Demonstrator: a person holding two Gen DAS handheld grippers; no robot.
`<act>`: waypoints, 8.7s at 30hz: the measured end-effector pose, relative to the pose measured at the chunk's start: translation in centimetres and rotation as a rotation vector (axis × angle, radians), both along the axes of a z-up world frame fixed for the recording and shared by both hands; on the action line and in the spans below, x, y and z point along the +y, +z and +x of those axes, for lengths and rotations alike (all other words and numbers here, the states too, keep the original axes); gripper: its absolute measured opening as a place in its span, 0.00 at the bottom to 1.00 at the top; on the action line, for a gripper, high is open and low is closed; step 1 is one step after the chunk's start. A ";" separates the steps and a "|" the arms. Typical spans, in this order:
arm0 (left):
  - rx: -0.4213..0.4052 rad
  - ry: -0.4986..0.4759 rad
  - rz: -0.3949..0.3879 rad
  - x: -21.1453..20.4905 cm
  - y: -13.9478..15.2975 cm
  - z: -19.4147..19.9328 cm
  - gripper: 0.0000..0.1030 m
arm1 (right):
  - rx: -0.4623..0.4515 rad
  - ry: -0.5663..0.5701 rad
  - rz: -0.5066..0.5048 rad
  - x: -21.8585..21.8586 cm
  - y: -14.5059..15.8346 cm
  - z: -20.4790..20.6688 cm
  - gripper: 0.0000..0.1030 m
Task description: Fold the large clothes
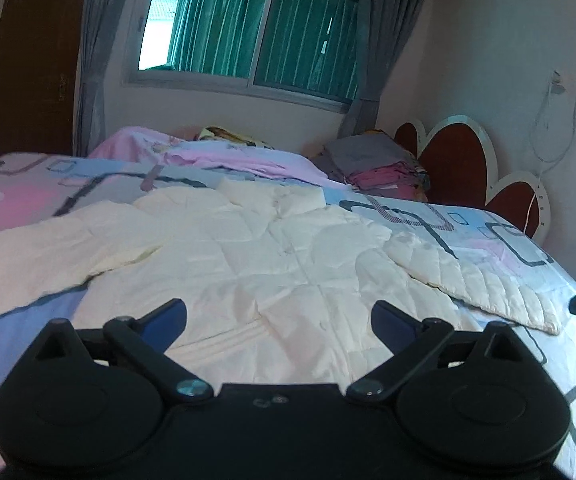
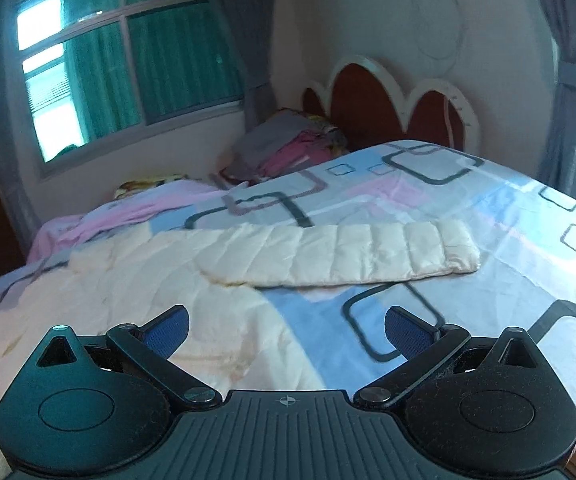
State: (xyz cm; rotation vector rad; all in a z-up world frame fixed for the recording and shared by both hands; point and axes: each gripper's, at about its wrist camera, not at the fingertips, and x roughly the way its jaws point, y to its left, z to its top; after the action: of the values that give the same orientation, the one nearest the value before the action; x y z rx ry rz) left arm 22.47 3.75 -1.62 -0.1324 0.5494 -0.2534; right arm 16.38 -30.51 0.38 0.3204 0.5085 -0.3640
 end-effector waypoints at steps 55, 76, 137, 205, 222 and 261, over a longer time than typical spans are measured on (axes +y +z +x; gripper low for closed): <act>0.194 0.202 0.254 -1.6 -6.9 14.5 0.92 | -0.121 0.203 0.047 -6.6 -3.1 20.3 0.07; 0.181 0.221 -0.016 10.0 -5.6 15.1 0.95 | 0.128 0.787 -0.078 23.8 -12.8 29.0 0.19; 0.115 -0.085 0.238 -5.9 -8.3 21.5 0.69 | 0.248 0.516 -0.161 2.9 -11.2 32.2 0.19; -0.014 0.160 -0.196 6.6 -1.1 19.8 0.07 | 0.143 0.257 0.166 2.2 -6.8 22.4 0.54; 0.162 -0.218 -0.027 -14.9 -7.0 24.3 0.13 | 0.129 0.144 0.242 -7.2 -7.1 20.4 0.54; 0.125 0.084 0.154 7.9 -9.5 23.7 0.58 | 0.062 0.291 0.187 0.8 -7.4 27.3 0.66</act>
State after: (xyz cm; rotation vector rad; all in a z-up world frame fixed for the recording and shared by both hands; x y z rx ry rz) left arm 46.15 11.66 -11.11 -0.0217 0.6837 -0.1207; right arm 43.65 -29.68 -7.03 0.4111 0.6421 -0.0440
